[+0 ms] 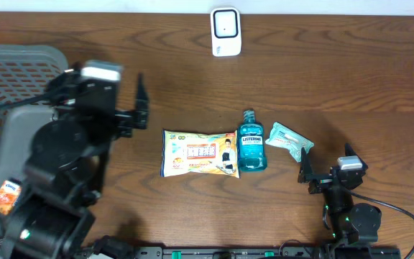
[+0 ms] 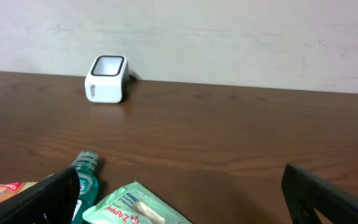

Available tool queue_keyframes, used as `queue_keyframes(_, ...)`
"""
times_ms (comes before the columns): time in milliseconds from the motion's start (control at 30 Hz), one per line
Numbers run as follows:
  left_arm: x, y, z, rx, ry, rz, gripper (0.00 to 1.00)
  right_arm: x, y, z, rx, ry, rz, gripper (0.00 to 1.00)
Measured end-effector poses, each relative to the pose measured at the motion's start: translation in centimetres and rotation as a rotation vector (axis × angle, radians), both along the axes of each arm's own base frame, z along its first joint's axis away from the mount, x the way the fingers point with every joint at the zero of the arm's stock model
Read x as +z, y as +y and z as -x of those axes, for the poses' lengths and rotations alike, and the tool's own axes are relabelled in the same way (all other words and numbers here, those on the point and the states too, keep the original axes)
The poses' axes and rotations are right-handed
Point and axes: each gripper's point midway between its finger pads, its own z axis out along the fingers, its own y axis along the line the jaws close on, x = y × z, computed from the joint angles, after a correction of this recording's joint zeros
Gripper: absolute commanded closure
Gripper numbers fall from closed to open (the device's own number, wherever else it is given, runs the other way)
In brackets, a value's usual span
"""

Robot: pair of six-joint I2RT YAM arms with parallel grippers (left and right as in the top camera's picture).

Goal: Scan the item barcode
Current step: 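Withdraw the left gripper back over the basket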

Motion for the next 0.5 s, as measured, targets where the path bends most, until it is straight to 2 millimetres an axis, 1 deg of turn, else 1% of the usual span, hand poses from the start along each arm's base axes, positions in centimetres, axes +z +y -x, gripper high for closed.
queue_keyframes(67, 0.2, 0.8, 0.1, 0.008, 0.004, 0.010, 0.02, 0.0, 0.0, 0.0, 0.000, 0.000, 0.000, 0.01)
queue_keyframes(167, -0.4, 1.3, -0.4, 0.000, 0.043, 0.033, 0.02, 0.0, 0.0, 0.0, 0.000, 0.000, 0.000, 0.01)
queue_keyframes(367, -2.3, 2.1, -3.0, -0.023, 0.132, 0.132, 0.02, 0.0, 0.0, 0.0, 0.000, 0.000, 0.000, 0.01)
queue_keyframes(400, -2.4, 2.1, -3.2, -0.025, 0.139, 0.140, 0.02, 0.0, 0.0, 0.0, 0.000, 0.000, 0.000, 0.01)
queue_keyframes(433, -2.6, 2.5, -3.8, -0.024, 0.156, 0.167, 0.02, 0.0, 0.0, 0.0, 0.000, 0.000, 0.000, 0.01)
queue_keyframes(500, -2.4, 2.8, -4.4, -0.027, 0.173, 0.198, 0.02, 0.0, 0.0, 0.0, 0.000, 0.000, 0.000, 0.01)
